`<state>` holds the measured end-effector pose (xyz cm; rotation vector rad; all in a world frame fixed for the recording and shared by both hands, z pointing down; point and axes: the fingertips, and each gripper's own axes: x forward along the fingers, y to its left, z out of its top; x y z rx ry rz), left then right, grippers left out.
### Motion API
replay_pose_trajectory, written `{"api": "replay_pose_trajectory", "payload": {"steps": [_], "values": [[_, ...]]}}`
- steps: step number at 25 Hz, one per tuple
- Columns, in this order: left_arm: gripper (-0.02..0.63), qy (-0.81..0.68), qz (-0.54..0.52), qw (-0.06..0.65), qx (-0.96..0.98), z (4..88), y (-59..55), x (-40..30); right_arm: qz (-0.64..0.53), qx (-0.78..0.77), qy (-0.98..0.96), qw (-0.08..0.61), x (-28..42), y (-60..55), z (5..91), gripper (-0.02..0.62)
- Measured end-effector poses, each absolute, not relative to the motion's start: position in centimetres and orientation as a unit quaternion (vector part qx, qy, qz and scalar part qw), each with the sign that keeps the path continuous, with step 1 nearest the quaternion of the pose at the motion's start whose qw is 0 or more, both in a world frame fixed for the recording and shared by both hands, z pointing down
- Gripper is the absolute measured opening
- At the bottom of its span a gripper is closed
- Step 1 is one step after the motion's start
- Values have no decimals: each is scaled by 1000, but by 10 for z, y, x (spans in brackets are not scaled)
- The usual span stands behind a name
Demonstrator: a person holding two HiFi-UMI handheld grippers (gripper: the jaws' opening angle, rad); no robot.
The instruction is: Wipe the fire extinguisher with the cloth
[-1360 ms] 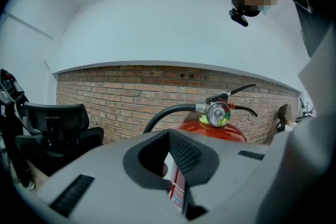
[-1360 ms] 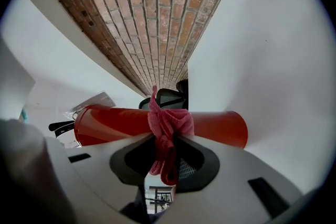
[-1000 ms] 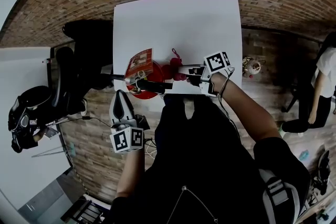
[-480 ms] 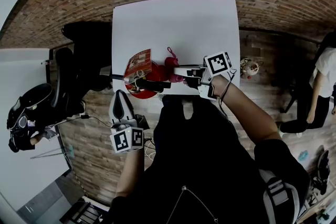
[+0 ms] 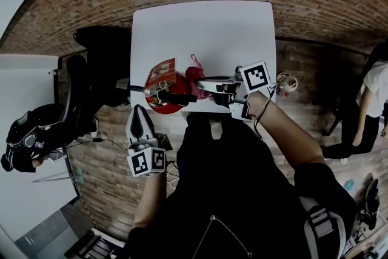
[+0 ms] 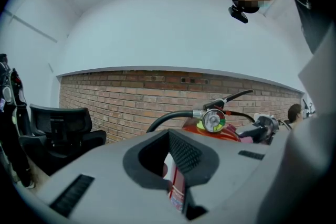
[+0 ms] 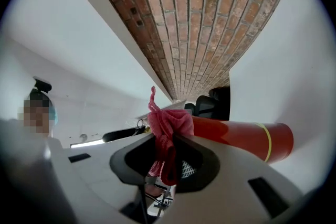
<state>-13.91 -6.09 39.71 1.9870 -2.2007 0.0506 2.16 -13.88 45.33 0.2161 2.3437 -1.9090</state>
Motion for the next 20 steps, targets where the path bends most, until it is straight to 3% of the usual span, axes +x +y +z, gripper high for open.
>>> {"api": "replay_pose_trajectory", "payload": {"steps": [20], "values": [[30,-742,19,73,666,386,-47,-125,-580,114,800,108,38,-134,388,100]]}}
